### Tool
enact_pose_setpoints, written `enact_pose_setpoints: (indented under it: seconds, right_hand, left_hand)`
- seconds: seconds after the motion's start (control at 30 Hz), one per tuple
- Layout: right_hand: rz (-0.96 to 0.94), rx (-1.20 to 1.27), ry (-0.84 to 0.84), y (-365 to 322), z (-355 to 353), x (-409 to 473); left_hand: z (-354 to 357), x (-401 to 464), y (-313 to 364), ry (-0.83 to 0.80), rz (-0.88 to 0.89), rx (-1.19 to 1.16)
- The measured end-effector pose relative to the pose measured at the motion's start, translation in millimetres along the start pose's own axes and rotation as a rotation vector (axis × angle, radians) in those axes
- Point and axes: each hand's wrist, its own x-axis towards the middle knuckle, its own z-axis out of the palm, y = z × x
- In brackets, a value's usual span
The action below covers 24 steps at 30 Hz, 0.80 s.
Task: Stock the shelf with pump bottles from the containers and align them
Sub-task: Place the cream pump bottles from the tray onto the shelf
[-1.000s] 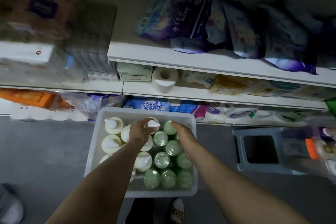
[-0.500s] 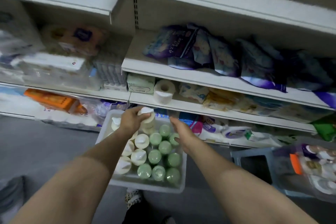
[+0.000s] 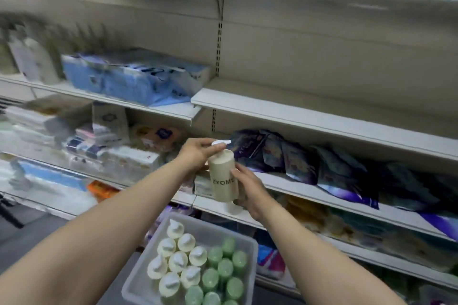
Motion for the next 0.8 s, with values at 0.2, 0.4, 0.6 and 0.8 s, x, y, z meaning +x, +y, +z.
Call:
enact_pose_setpoints:
  seconds: [0.2, 0.4, 0.6, 0.8]
  right_hand:
    - [-0.175, 0.090, 0.014, -60.3, 1.0, -16.2]
    - [-0.149, 0.307, 0.004, -105.7, 9.2, -10.5]
    - [-0.291, 0.335, 0.071, -158.4, 22.1, 19.6]
    - [-0.459, 0.186, 0.050, -183.9, 50.5, 60.3]
  left_hand:
    - [7.4, -13.9, 75.4, 0.106, 0.084, 0.004]
    - [10.4, -10.8, 113.2, 0.127, 0.105, -0.134]
    - [-4.5, 5.4, 106.4, -0.156, 0.127, -0.139]
    - [-27.6, 59.5, 106.1, 0.007, 0.331, 0.016]
